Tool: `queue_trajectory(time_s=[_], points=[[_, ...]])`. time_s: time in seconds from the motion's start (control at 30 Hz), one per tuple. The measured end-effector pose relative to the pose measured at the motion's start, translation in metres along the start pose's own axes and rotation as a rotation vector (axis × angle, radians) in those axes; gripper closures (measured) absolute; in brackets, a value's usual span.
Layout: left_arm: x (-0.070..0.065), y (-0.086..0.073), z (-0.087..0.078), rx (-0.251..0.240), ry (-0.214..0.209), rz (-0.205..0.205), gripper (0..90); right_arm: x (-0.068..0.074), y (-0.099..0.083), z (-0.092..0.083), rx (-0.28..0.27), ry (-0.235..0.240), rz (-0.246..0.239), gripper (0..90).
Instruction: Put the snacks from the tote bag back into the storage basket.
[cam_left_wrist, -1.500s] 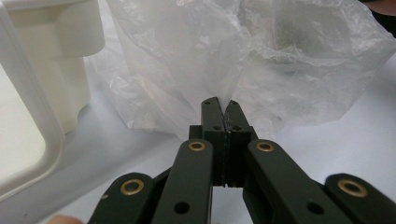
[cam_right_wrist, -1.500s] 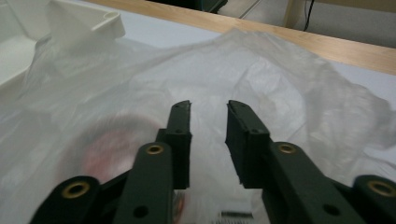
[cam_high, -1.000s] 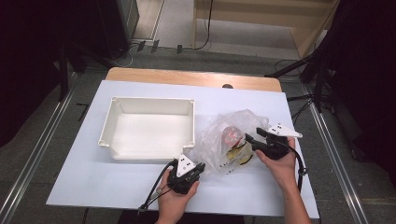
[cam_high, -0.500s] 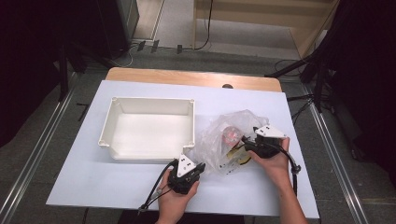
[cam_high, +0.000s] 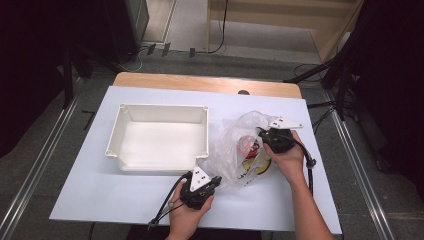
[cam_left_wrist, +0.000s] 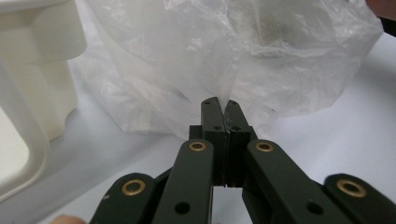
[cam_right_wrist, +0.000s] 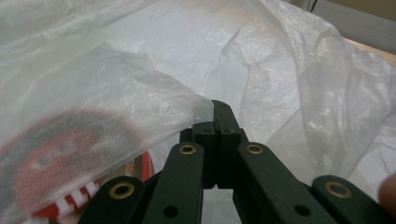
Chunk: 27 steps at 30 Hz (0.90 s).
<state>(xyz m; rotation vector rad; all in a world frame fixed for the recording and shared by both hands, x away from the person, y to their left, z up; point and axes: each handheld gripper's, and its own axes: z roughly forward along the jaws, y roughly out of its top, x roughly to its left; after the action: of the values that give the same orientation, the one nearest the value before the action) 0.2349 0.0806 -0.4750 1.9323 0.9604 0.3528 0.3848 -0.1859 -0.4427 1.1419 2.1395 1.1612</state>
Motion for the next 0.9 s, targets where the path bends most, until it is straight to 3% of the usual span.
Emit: queue_trajectory(time_s=[0.2, 0.27, 0.3, 0.33, 0.47, 0.53, 0.57, 0.6, 0.67, 0.8, 0.9], points=[[-0.004, 0.0, 0.0, 0.001, 0.003, 0.031, 90.0, 0.001, 0.016, 0.016, 0.016, 0.054, -0.016, 90.0], [-0.004, -0.001, 0.0, 0.002, 0.0, 0.034, 90.0, 0.002, 0.023, 0.028, 0.041, 0.102, -0.027, 90.0], [-0.004, -0.001, 0.0, 0.002, 0.001, 0.038, 90.0, 0.002, 0.023, 0.028, 0.041, 0.102, -0.027, 90.0], [-0.004, -0.001, 0.0, 0.0, 0.001, 0.039, 90.0, 0.0, 0.028, 0.033, 0.038, 0.157, 0.007, 90.0], [-0.005, 0.0, 0.002, 0.017, -0.001, 0.044, 90.0, -0.003, 0.028, 0.042, 0.073, 0.164, 0.013, 90.0], [-0.005, 0.0, 0.003, 0.029, 0.006, 0.048, 90.0, -0.012, 0.02, 0.054, 0.13, 0.182, 0.056, 90.0], [-0.005, 0.0, 0.003, 0.029, 0.006, 0.048, 90.0, -0.012, 0.02, 0.054, 0.13, 0.182, 0.056, 90.0], [-0.005, 0.0, 0.003, 0.031, 0.005, 0.048, 90.0, -0.02, 0.012, 0.059, 0.166, 0.196, 0.106, 90.0], [-0.006, 0.0, 0.004, 0.032, 0.006, 0.046, 90.0, -0.027, 0.007, 0.059, 0.15, 0.233, 0.171, 90.0], [-0.006, 0.001, 0.004, 0.038, 0.012, 0.05, 90.0, -0.038, -0.002, 0.058, 0.153, 0.222, 0.228, 90.0], [-0.006, 0.001, 0.004, 0.042, 0.016, 0.052, 90.0, -0.039, -0.007, 0.058, 0.172, 0.195, 0.215, 90.0]])
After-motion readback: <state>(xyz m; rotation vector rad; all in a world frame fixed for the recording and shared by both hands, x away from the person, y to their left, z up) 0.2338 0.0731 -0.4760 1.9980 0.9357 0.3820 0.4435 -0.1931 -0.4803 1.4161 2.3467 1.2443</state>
